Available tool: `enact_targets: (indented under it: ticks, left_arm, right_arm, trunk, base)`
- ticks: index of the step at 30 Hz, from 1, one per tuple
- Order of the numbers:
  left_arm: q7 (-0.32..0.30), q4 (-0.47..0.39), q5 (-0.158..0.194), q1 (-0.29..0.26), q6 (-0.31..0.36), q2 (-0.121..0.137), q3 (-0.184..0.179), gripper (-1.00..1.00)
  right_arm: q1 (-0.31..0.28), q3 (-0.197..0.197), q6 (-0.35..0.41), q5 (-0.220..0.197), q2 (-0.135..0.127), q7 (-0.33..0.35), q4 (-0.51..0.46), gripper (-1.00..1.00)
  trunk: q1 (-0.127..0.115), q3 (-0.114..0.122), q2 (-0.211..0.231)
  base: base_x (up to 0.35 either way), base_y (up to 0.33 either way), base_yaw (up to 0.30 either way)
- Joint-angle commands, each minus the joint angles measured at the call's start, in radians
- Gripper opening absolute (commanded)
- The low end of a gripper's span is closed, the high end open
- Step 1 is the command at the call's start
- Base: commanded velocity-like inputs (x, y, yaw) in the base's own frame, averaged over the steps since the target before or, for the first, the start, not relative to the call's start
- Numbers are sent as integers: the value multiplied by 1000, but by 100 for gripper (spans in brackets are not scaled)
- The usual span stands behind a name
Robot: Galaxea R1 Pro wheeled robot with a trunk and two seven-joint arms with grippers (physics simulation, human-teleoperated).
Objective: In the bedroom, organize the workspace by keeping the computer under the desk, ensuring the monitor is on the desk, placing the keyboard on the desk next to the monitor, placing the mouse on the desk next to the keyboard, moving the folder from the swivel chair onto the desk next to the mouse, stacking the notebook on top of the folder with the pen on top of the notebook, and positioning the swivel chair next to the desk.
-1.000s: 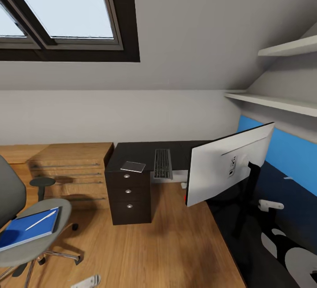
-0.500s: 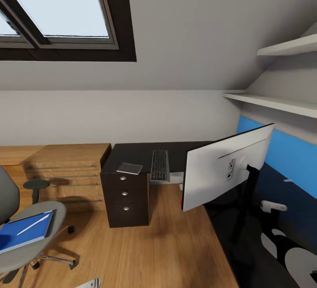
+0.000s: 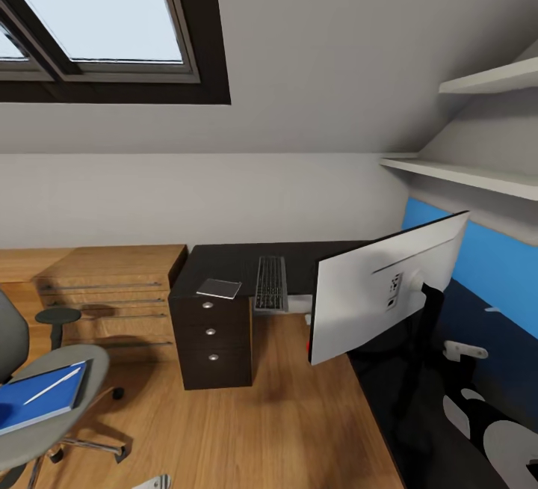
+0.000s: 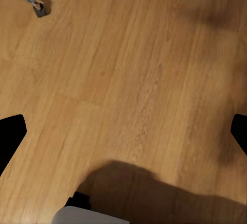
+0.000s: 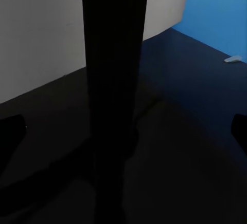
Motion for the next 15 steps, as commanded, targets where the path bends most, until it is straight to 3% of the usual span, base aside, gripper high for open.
enact_targets:
  ticks: [1, 15]
  left_arm:
    - [10, -1, 10, 0, 1, 1, -3, 100]
    - [11, 12, 10, 0, 1, 1, 0, 100]
  right_arm:
    - [-1, 9, -3, -4, 0, -6, 0, 100]
    - [-1, 7, -8, -3, 0, -2, 0, 100]
  trunk:
    - [0, -1, -1]
    - [0, -1, -1]
  base:
    - [22, 0, 0]
    - [3, 0, 0]
